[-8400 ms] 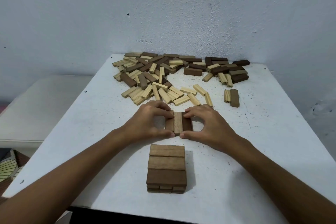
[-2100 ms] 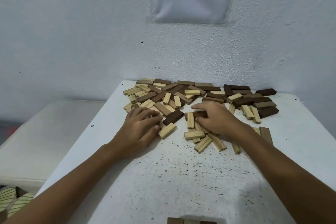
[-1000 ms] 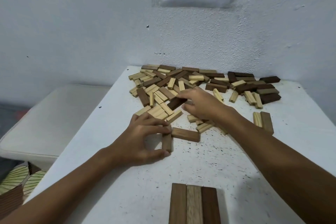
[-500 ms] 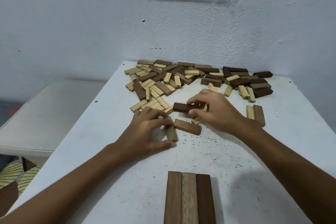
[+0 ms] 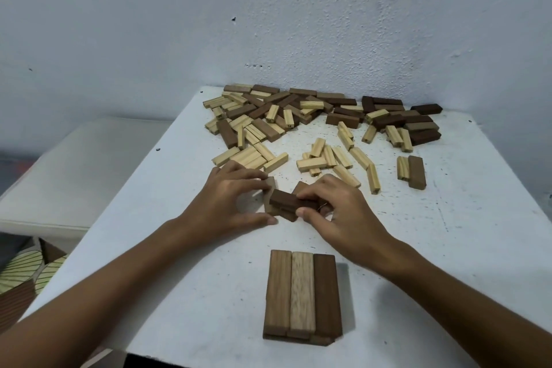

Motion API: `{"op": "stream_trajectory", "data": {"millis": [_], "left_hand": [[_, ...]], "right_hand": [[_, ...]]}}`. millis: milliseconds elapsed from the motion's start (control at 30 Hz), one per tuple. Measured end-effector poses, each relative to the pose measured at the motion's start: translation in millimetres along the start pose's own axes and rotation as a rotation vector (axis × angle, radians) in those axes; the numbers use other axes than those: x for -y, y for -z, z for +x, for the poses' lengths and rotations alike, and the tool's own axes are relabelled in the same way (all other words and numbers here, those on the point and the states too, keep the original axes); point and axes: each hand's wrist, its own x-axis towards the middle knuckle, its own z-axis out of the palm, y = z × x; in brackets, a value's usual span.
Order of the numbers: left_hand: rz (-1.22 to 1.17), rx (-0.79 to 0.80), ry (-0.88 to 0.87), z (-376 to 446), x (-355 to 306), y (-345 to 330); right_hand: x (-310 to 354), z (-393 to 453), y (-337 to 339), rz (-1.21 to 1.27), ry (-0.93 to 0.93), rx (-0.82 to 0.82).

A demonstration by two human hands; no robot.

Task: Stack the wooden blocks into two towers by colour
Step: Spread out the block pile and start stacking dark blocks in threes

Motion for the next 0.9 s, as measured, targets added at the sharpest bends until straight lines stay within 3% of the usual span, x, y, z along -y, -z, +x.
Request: {"op": "stream_trajectory", "data": {"millis": [167,433,700,900], "left_hand": [[-0.044,0.054,0.019,-1,-4,1],[-0.145,0.123,0.023,8,-15,-7],[-0.101,0.148,-0.003,19,-17,-11],[-0.063,0.247,0.035,24,-20,-12]], "right_hand": [[-8,-3,4,-0.107,-0.105,-0.101],[-19,-22,25,-0.169,-0.200,-0.072],[-14,-16,27,0.047,-0.142,0.057],[-30,-2,32,-0.053,-0.094,0.094]]}}
